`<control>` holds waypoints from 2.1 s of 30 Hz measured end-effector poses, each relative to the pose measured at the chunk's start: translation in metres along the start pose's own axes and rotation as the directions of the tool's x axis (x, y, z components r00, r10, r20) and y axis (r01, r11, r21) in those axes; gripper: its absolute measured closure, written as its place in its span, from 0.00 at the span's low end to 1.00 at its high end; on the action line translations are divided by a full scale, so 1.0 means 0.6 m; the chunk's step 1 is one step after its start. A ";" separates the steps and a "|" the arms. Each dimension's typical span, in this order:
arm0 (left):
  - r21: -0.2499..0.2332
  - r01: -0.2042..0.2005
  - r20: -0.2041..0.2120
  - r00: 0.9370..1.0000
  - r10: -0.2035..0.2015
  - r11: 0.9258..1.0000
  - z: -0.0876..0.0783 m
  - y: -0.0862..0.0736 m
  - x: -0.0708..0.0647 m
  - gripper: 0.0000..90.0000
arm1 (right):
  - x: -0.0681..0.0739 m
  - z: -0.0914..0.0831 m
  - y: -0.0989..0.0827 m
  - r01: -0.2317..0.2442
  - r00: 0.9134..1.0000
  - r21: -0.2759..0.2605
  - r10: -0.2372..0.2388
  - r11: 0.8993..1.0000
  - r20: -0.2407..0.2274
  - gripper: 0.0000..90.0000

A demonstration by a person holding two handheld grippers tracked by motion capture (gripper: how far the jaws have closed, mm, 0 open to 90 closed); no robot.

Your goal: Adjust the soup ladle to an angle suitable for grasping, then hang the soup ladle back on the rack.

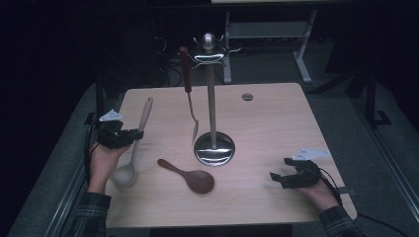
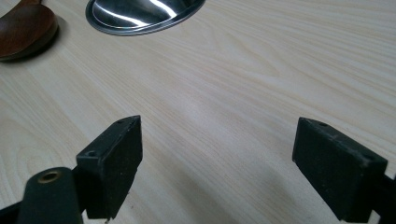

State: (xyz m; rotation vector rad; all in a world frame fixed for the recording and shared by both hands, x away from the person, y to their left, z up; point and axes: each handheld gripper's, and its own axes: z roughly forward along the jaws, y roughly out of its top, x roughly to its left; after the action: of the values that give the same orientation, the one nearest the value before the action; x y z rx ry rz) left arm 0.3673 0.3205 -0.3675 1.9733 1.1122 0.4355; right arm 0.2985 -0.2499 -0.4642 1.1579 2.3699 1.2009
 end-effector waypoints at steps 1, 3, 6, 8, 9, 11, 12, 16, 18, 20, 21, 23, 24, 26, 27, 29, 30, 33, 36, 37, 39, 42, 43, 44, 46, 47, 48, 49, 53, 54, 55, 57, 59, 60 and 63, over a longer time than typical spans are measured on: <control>-0.013 -0.013 0.000 1.000 0.013 1.000 -0.006 -0.001 -0.001 0.85 | 0.000 0.000 0.000 -0.004 1.000 0.001 0.004 1.000 0.001 0.17; -0.062 -0.010 0.002 1.000 0.010 0.998 -0.014 -0.001 -0.007 0.85 | 0.000 0.000 0.000 -0.004 1.000 -0.001 0.004 1.000 -0.001 0.17; -0.099 -0.024 0.007 1.000 0.025 0.995 -0.027 0.001 -0.013 0.85 | 0.000 0.000 0.001 -0.002 1.000 -0.004 0.002 1.000 0.001 0.17; -0.120 -0.029 0.024 0.999 0.032 0.992 -0.036 0.002 -0.017 0.85 | 0.001 -0.001 0.001 -0.002 1.000 -0.005 0.002 1.000 0.001 0.17; -0.134 -0.030 0.035 0.999 0.035 0.991 -0.040 0.002 -0.019 0.85 | 0.001 -0.001 0.002 -0.007 1.000 -0.005 0.007 1.000 0.000 0.17; -0.150 -0.030 0.050 0.998 0.038 0.988 -0.047 0.002 -0.025 0.85 | 0.002 -0.002 0.002 -0.005 1.000 -0.008 0.005 1.000 -0.001 0.17; -0.159 -0.026 0.060 0.998 0.036 0.987 -0.050 0.002 -0.027 0.85 | 0.003 -0.002 0.003 -0.011 1.000 -0.007 0.011 1.000 -0.004 0.17; -0.180 -0.037 0.081 0.995 0.052 0.983 -0.062 0.004 -0.041 0.85 | 0.005 -0.006 0.006 -0.005 1.000 -0.027 0.005 1.000 -0.004 0.19; -0.197 -0.038 0.096 0.994 0.057 0.980 -0.067 0.006 -0.050 0.85 | 0.006 -0.009 0.009 -0.008 1.000 -0.034 0.008 0.999 -0.003 0.19; -0.214 -0.043 0.109 0.992 0.068 0.976 -0.072 0.008 -0.059 0.85 | 0.007 -0.012 0.013 -0.010 1.000 -0.044 0.010 0.999 -0.004 0.19; -0.224 -0.044 0.122 0.990 0.072 0.974 -0.074 0.010 -0.064 0.85 | 0.008 -0.013 0.015 -0.015 1.000 -0.046 0.015 0.999 -0.006 0.19; -0.234 -0.050 0.140 0.987 0.085 0.971 -0.077 0.011 -0.073 0.85 | 0.011 -0.018 0.021 -0.016 1.000 -0.052 0.015 0.999 -0.006 0.18; -0.239 -0.055 0.152 0.984 0.093 0.969 -0.078 0.012 -0.078 0.85 | 0.012 -0.019 0.025 -0.011 1.000 -0.058 0.010 0.998 -0.008 0.18; -0.254 -0.048 0.181 0.979 0.096 0.966 -0.079 0.014 -0.090 0.85 | 0.015 -0.022 0.034 -0.010 1.000 -0.067 0.008 0.998 -0.026 0.18; -0.259 -0.046 0.195 0.976 0.099 0.965 -0.080 0.016 -0.095 0.85 | 0.016 -0.022 0.038 -0.011 0.999 -0.074 0.008 0.997 -0.032 0.18; -0.269 -0.051 0.214 0.970 0.111 0.962 -0.083 0.020 -0.107 0.85 | 0.018 -0.023 0.046 -0.012 0.999 -0.079 0.008 0.997 -0.049 0.19; -0.268 -0.058 0.222 0.968 0.121 0.962 -0.083 0.022 -0.110 0.85 | 0.019 -0.023 0.049 -0.012 0.999 -0.082 0.008 0.997 -0.051 0.18; -0.274 -0.065 0.252 0.958 0.137 0.959 -0.081 0.027 -0.124 0.85 | 0.021 -0.021 0.058 -0.012 0.999 -0.088 0.008 0.996 -0.044 0.18; -0.274 -0.064 0.276 0.951 0.142 0.960 -0.077 0.030 -0.138 0.85 | 0.024 -0.020 0.069 -0.011 0.999 -0.092 0.007 0.996 -0.047 0.19; -0.274 -0.072 0.279 0.948 0.151 0.959 -0.075 0.031 -0.142 0.85 | 0.025 -0.021 0.073 -0.009 0.999 -0.096 0.003 0.995 -0.054 0.20; -0.277 -0.075 0.294 0.942 0.159 0.958 -0.071 0.034 -0.153 0.85 | 0.029 -0.022 0.082 -0.004 0.998 -0.109 -0.004 0.994 -0.068 0.21; -0.276 -0.082 0.313 0.934 0.170 0.958 -0.066 0.038 -0.165 0.85 | 0.034 -0.023 0.091 0.002 0.997 -0.122 -0.012 0.993 -0.080 0.23; -0.276 -0.086 0.318 0.932 0.175 0.957 -0.065 0.040 -0.170 0.85 | 0.037 -0.024 0.095 0.002 0.997 -0.124 -0.012 0.992 -0.082 0.23; -0.277 -0.090 0.322 0.929 0.180 0.957 -0.063 0.041 -0.174 0.85 | 0.039 -0.024 0.098 0.005 0.996 -0.129 -0.016 0.992 -0.086 0.24; -0.276 -0.098 0.326 0.926 0.189 0.956 -0.058 0.045 -0.182 0.85 | 0.042 -0.025 0.106 0.009 0.996 -0.138 -0.022 0.990 -0.091 0.25; -0.270 -0.098 0.332 0.924 0.189 0.958 -0.056 0.046 -0.187 0.85 | 0.044 -0.025 0.111 0.013 0.995 -0.142 -0.027 0.990 -0.095 0.25; -0.266 -0.104 0.338 0.921 0.194 0.958 -0.053 0.047 -0.190 0.85 | 0.046 -0.025 0.115 0.014 0.995 -0.147 -0.029 0.989 -0.099 0.25; -0.265 -0.100 0.347 0.918 0.192 0.959 -0.050 0.048 -0.195 0.85 | 0.048 -0.025 0.119 0.018 0.994 -0.150 -0.033 0.988 -0.101 0.25; -0.257 -0.118 0.360 0.909 0.208 0.959 -0.036 0.053 -0.212 0.85 | 0.060 -0.024 0.138 0.027 0.992 -0.167 -0.046 0.986 -0.116 0.26; -0.256 -0.118 0.361 0.909 0.208 0.959 -0.033 0.055 -0.217 0.85 | 0.063 -0.023 0.143 0.029 0.991 -0.173 -0.051 0.984 -0.122 0.26; -0.254 -0.120 0.364 0.907 0.210 0.960 -0.029 0.057 -0.221 0.85 | 0.066 -0.022 0.148 0.032 0.990 -0.179 -0.055 0.983 -0.126 0.26; -0.250 -0.118 0.374 0.904 0.208 0.961 -0.021 0.061 -0.230 0.85 | 0.072 -0.021 0.159 0.037 0.988 -0.186 -0.063 0.982 -0.138 0.27; -0.248 -0.123 0.381 0.900 0.214 0.961 -0.014 0.064 -0.238 0.85 | 0.075 -0.020 0.168 0.041 0.987 -0.197 -0.071 0.980 -0.147 0.28; -0.248 -0.126 0.383 0.898 0.217 0.960 -0.011 0.066 -0.242 0.85 | 0.077 -0.020 0.174 0.040 0.986 -0.199 -0.072 0.979 -0.152 0.28; -0.242 -0.129 0.391 0.894 0.219 0.962 0.001 0.070 -0.254 0.85 | 0.083 -0.021 0.193 0.040 0.983 -0.225 -0.079 0.973 -0.167 0.30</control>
State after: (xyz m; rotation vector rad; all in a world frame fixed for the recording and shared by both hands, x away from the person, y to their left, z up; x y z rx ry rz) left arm 0.3067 0.1819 -0.3213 1.8684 0.5958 0.1986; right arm 0.3222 -0.1801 -0.3611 0.9377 2.2982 1.5567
